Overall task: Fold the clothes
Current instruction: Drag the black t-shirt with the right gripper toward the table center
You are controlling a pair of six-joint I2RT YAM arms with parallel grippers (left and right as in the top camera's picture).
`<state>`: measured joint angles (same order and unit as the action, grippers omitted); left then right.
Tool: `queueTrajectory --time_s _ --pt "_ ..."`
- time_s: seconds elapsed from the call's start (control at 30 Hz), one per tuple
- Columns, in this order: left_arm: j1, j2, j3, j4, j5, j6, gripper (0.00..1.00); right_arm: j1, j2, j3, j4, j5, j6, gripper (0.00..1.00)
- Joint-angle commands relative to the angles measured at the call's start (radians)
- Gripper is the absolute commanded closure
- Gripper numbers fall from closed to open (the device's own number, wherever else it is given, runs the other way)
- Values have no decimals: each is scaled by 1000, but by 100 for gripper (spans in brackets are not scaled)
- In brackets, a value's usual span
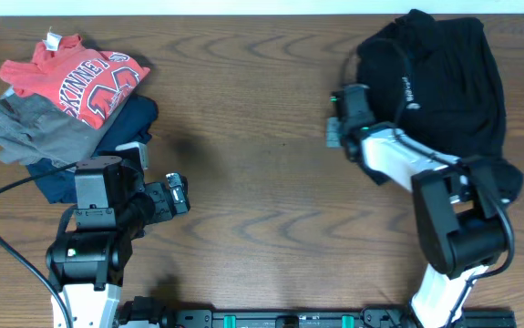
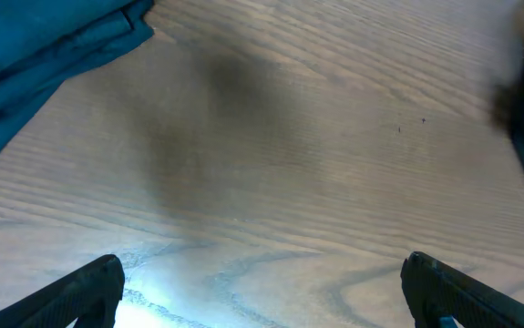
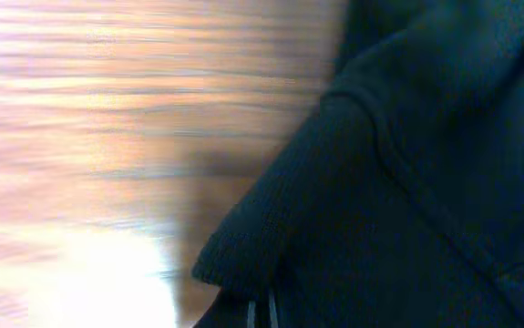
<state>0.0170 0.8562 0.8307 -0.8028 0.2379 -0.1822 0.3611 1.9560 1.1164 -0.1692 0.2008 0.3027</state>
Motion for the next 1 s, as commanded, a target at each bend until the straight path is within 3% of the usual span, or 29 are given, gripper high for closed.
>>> queueTrajectory --time_s 0.0,0.17,0.27,0.3,0.53,0.73,0.97 --pt "2 -1 24 4 12 13 2 130 -34 104 11 -90 -68 99" --pt "2 -1 24 4 12 13 2 257 -34 246 24 -93 -68 99" --pt "2 -1 24 8 13 13 2 282 -34 292 7 -93 -69 13" --pt "2 -1 24 12 12 13 2 282 -34 299 -9 -92 -73 1" --pt "2 -1 24 34 13 13 2 190 -66 313 -367 89 88 1" --pt "2 -1 24 43 13 -21 2 56 -129 313 -756 69 103 1" --pt "2 26 24 45 13 -26 2 -81 -131 263 -1044 -117 -122 1"
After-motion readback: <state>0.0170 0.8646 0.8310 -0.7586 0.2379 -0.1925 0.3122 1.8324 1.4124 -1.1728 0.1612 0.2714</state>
